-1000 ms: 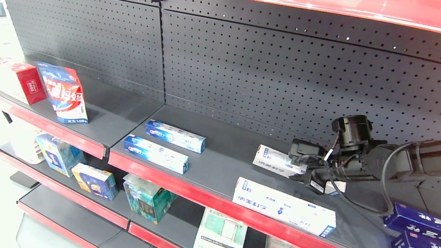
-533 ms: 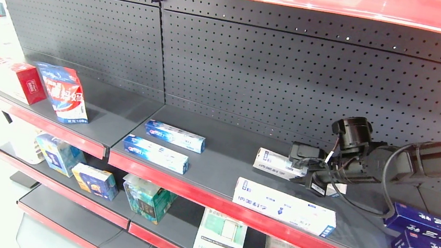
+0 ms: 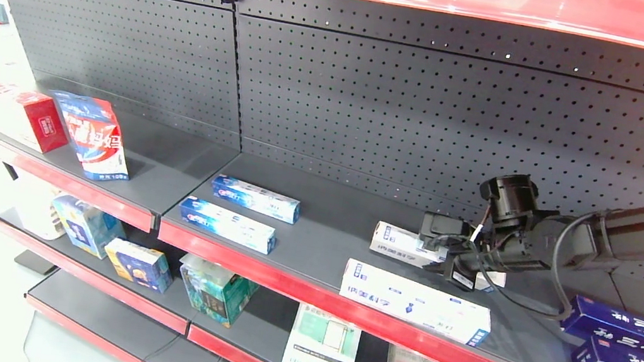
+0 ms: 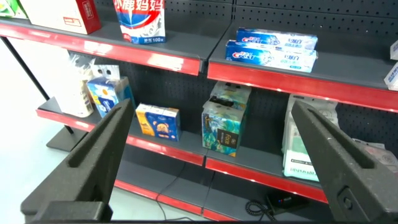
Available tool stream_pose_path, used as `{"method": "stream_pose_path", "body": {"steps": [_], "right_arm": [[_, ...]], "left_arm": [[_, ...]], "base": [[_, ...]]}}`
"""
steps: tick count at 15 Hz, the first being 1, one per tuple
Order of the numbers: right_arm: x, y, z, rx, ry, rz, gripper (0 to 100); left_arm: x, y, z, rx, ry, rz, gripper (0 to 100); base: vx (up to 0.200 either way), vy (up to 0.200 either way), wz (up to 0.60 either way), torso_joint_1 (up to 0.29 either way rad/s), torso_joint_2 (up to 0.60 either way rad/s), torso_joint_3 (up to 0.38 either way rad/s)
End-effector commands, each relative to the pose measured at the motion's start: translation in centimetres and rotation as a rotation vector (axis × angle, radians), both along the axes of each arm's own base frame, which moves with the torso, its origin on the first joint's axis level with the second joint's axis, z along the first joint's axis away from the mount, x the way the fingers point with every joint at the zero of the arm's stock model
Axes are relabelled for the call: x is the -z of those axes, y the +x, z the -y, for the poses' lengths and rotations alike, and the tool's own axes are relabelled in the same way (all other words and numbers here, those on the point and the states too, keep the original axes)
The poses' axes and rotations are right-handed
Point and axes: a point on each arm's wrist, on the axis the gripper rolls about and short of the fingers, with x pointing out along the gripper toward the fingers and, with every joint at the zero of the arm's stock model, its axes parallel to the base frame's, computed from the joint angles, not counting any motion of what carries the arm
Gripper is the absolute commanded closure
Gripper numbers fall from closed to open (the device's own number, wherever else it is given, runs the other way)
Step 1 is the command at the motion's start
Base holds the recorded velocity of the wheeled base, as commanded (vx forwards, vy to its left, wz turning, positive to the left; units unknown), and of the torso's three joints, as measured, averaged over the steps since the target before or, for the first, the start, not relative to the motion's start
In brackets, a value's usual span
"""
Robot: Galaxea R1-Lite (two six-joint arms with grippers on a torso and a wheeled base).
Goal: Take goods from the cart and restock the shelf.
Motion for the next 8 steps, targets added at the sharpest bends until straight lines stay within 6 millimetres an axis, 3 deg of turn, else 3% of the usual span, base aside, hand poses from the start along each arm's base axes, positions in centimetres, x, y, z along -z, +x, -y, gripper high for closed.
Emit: {"method": "stream_pose_path", "body": {"steps": [1, 8], "right_arm": [[-0.01, 0.15, -0.06, -0.002, 0.0, 0.005, 100], [0.38, -0.12, -0.28, -0.003, -0.013, -0.008, 100]], "left_arm": [[0.0, 0.0, 0.0, 0.0, 0.0, 0.0, 0], [0.0, 0.0, 0.0, -0.002, 0.0, 0.0, 0]], "base": [[0.0, 0.0, 0.0, 0.0, 0.0, 0.0], [0.0, 0.0, 0.0, 0.0, 0.0, 0.0]]}}
